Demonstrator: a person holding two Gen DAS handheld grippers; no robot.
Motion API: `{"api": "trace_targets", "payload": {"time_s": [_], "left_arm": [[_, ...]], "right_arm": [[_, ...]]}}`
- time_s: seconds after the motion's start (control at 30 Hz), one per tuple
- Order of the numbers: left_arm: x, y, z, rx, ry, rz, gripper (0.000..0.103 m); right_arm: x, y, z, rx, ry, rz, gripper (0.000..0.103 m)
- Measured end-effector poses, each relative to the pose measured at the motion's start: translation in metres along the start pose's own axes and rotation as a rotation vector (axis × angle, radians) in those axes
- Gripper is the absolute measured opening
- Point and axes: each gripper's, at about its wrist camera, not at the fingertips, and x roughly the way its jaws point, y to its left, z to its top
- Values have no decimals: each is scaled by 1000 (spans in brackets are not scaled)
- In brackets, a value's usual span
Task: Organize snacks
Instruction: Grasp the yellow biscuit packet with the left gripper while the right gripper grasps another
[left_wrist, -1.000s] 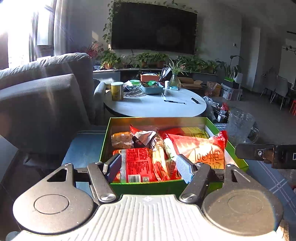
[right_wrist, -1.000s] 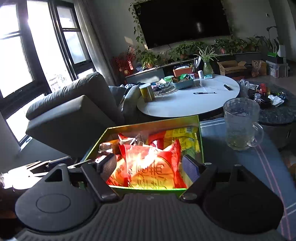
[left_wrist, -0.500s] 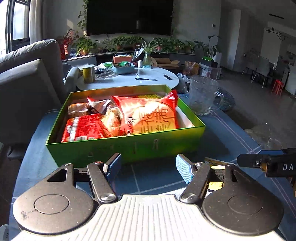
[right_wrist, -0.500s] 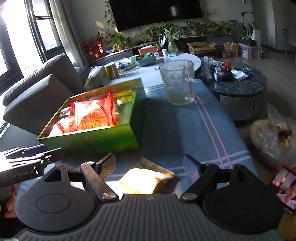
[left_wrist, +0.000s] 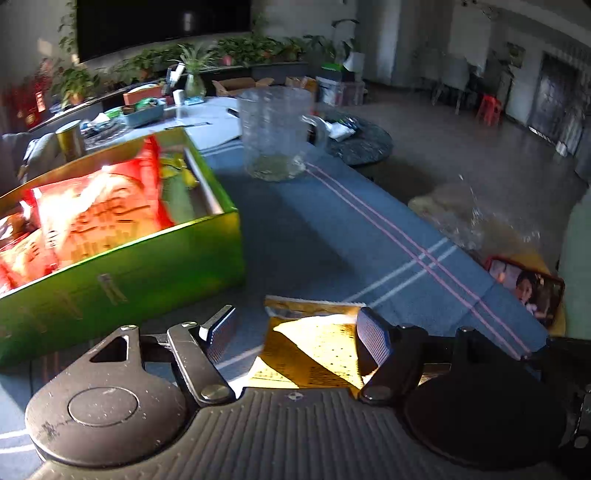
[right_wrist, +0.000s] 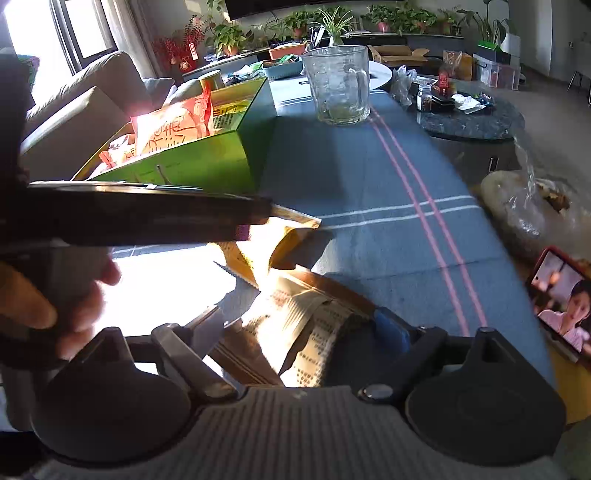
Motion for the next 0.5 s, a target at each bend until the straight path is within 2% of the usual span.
{"api": "trace_targets", "payload": {"time_s": [0.07, 0.2, 0.3, 0.5], "left_arm": [[6, -1, -2, 14, 27, 20, 69], [8, 10, -10, -21, 63, 0, 68], [3, 15, -13, -18, 54, 5, 57], [-13, 35, -21, -92, 48, 0, 53]], "right_arm": [[0, -1, 1, 4, -5, 1, 79], [-1, -3, -1, 14, -11, 8, 79], [-1, -3, -2, 16, -14, 5, 79], [-2, 3, -3, 19, -10, 14, 79]]}}
